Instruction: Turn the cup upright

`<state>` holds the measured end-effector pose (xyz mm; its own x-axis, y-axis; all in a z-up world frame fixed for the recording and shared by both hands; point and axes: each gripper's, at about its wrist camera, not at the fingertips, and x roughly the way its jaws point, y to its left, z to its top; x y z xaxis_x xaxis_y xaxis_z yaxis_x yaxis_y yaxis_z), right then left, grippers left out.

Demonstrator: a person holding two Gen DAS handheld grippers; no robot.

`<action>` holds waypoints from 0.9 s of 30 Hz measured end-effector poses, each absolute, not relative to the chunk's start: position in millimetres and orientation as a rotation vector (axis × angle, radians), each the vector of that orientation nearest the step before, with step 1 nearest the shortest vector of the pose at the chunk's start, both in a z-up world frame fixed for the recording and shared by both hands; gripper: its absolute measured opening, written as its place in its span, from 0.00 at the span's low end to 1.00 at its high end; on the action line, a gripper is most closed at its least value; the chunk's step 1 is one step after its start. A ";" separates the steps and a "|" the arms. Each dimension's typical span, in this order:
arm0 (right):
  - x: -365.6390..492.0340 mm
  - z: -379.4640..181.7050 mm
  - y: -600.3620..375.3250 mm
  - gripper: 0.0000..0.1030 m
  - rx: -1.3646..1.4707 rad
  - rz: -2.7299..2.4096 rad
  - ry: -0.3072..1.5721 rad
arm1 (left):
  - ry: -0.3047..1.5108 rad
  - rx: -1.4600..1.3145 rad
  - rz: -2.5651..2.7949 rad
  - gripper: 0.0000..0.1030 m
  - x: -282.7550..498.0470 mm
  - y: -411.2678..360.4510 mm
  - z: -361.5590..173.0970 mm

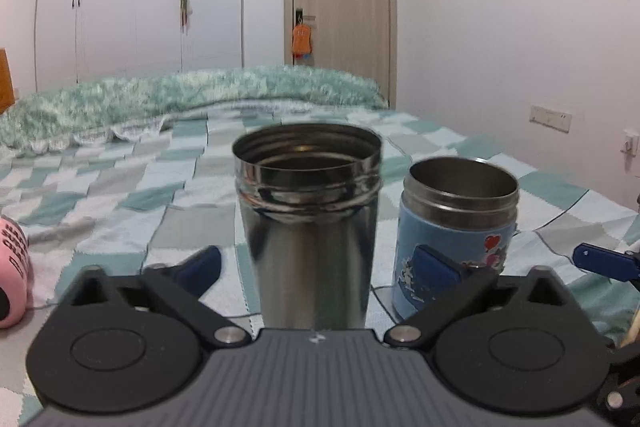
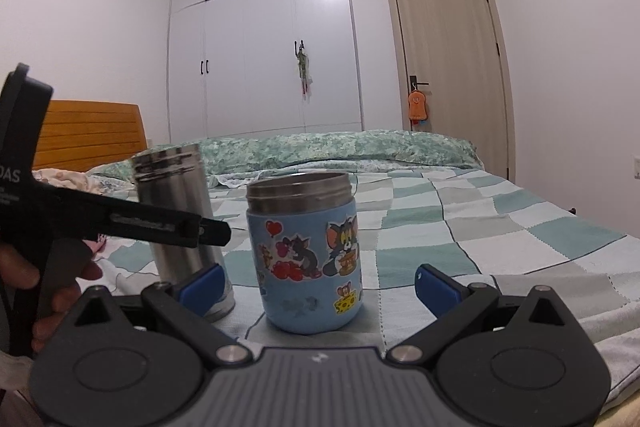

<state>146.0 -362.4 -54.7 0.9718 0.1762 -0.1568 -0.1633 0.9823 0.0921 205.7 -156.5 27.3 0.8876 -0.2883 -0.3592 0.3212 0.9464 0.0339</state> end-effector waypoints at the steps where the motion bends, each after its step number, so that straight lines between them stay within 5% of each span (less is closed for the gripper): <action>1: 144.7 -54.7 -361.6 0.99 0.073 0.172 0.161 | 0.354 0.101 -0.317 1.00 202.2 -154.6 28.2; 16: 106.9 -45.6 -338.0 0.99 0.011 0.186 0.090 | 0.144 0.053 -0.168 1.00 100.5 -70.2 82.5; 27: 60.6 -44.6 -313.1 1.00 -0.057 0.177 0.062 | 0.089 0.044 -0.073 1.00 27.1 -25.3 53.7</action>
<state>60.6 -313.1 -44.6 0.9825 0.1738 -0.0667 -0.1773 0.9828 -0.0507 27.1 -25.3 53.7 0.9934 -0.0705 -0.0903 0.0743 0.9964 0.0405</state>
